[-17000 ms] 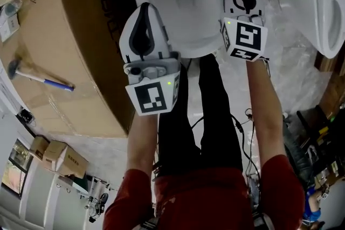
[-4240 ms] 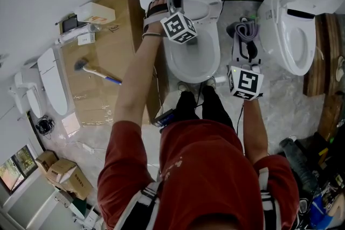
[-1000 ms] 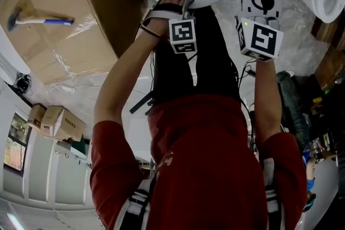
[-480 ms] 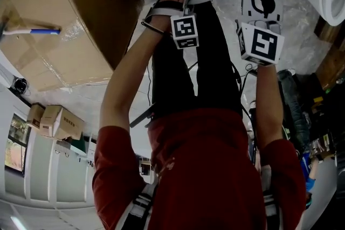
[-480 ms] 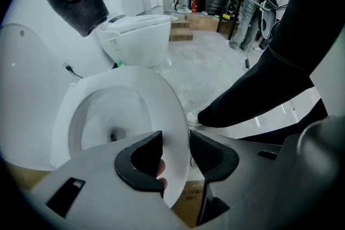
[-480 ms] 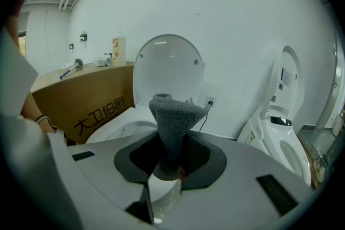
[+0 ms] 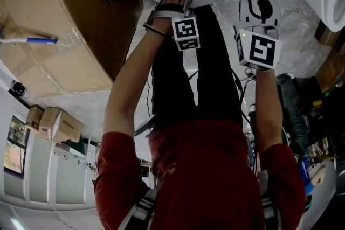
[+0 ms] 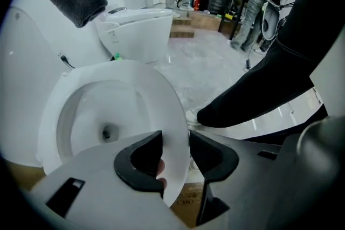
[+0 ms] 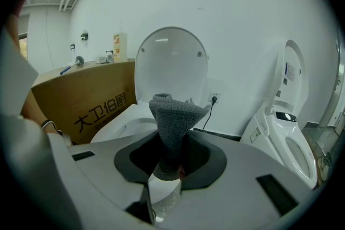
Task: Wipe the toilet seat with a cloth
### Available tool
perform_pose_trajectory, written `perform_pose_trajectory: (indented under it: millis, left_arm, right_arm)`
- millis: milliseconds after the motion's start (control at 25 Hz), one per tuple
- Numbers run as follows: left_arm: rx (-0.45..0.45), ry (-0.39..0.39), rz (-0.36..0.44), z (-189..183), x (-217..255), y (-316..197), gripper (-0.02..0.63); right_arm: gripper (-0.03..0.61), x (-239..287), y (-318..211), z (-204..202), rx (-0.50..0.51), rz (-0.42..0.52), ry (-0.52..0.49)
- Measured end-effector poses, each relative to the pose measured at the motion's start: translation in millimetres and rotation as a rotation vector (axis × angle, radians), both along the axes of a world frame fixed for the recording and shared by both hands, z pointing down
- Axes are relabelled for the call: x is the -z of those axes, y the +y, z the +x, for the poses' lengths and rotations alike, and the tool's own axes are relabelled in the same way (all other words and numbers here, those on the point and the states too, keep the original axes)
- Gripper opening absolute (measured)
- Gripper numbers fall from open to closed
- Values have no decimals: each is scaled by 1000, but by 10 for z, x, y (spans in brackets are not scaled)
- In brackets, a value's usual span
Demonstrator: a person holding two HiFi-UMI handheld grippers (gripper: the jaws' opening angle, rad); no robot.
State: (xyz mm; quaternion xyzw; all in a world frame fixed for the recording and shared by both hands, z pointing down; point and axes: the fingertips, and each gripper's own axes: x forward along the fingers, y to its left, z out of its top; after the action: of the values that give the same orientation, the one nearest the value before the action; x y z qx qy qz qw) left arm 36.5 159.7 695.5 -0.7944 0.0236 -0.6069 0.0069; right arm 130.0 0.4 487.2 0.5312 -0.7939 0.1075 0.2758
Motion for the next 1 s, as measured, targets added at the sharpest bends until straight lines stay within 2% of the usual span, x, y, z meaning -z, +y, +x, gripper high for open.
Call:
perform_pose_trajectory:
  millis: [240,440,600,760,920,1000]
  left_arm:
    - [21,29,-5,3,28,3,164]
    - [128,120,18,36,207,-105,130]
    - [298,234,93,72,460,-469,76]
    - [533,371,220,-21,770,-961,30]
    - [793,521,351,-209,1189,-1442,12]
    - [888,588,406,-299,1419,-1633,12]
  right_arm:
    - [87,-129,27,-28,6,-26,12]
    - [87,-148,-83,-41,12,-13,11]
    - [87,-205,-240,28,30,-12,54]
    - [87,-293,-416,57,68,-27,104]
    - [87,-386,-636,51,146,-14,197]
    - [87,-451,-775,18,207,0,255]
